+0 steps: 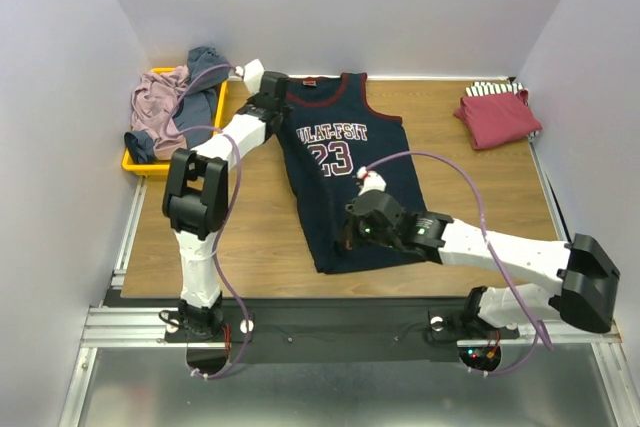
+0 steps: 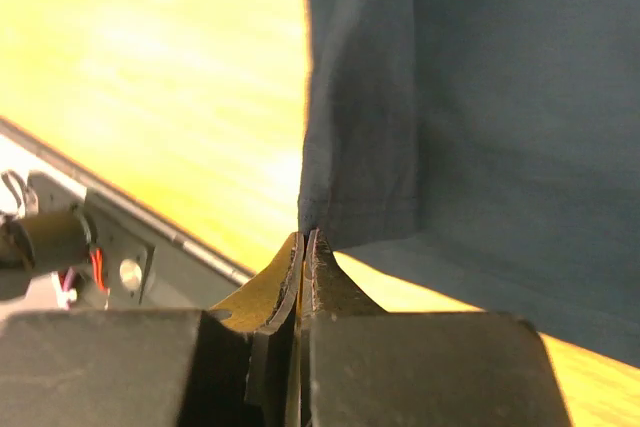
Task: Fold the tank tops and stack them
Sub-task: Fold the tank top
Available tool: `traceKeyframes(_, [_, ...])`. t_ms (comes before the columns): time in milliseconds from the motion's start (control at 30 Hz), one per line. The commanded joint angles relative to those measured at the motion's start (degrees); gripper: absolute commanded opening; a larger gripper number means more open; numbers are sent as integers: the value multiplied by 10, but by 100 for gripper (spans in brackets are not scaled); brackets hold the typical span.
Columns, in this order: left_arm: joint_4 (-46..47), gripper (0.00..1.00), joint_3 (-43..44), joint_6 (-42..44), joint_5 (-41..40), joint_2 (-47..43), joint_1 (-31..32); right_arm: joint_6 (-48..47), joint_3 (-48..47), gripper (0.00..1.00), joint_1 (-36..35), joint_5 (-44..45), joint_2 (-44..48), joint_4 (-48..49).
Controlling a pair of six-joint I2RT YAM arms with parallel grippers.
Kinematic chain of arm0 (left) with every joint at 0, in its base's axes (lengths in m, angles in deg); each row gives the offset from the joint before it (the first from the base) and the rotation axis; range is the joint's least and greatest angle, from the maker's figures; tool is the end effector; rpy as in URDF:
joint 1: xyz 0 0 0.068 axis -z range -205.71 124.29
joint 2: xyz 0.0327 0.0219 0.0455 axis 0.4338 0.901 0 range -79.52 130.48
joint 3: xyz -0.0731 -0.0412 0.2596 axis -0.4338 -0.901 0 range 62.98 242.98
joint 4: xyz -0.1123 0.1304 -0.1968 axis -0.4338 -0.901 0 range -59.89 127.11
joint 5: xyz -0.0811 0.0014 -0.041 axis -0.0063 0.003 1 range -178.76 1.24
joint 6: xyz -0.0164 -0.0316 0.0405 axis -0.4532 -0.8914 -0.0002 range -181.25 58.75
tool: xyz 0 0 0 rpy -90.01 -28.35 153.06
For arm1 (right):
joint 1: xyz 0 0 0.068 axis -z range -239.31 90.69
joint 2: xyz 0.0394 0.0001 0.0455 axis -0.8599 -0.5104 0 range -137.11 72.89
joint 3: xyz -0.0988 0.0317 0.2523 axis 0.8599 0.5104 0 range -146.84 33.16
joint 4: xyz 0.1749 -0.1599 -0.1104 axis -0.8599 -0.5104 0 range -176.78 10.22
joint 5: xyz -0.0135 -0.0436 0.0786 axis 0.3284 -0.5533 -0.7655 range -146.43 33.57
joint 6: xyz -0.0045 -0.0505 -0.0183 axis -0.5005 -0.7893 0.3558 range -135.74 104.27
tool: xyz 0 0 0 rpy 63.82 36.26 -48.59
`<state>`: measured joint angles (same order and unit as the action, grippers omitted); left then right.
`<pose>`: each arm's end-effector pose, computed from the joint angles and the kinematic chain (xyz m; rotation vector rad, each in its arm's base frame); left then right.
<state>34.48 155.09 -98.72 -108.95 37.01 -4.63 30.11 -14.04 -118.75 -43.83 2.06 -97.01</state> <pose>0.4536 -0.1617 0.2543 -0.5038 1.9598 -0.2900 0.1409 0.2235 0.2485 -0.1614 2.3617 0.7008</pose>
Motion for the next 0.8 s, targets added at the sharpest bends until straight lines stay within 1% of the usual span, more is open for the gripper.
traceKeyframes(0, [24,0,-56,-24,-5,-49,-30,-8,-67,1,-47,-15,-55,28])
traceKeyframes(100, [24,0,-94,-26,-2,-75,-52,-11,-108,0,-87,-27,-119,48])
traceKeyframes(300, [24,0,-129,-14,1,-92,-84,-18,-170,0,-123,-65,-216,73])
traceKeyframes(533, [4,0,-114,2,-2,-85,-97,-22,-217,1,-127,-75,-249,78])
traceKeyframes(767, [-13,0,-84,14,12,-68,-98,-16,-236,0,-127,-79,-286,79])
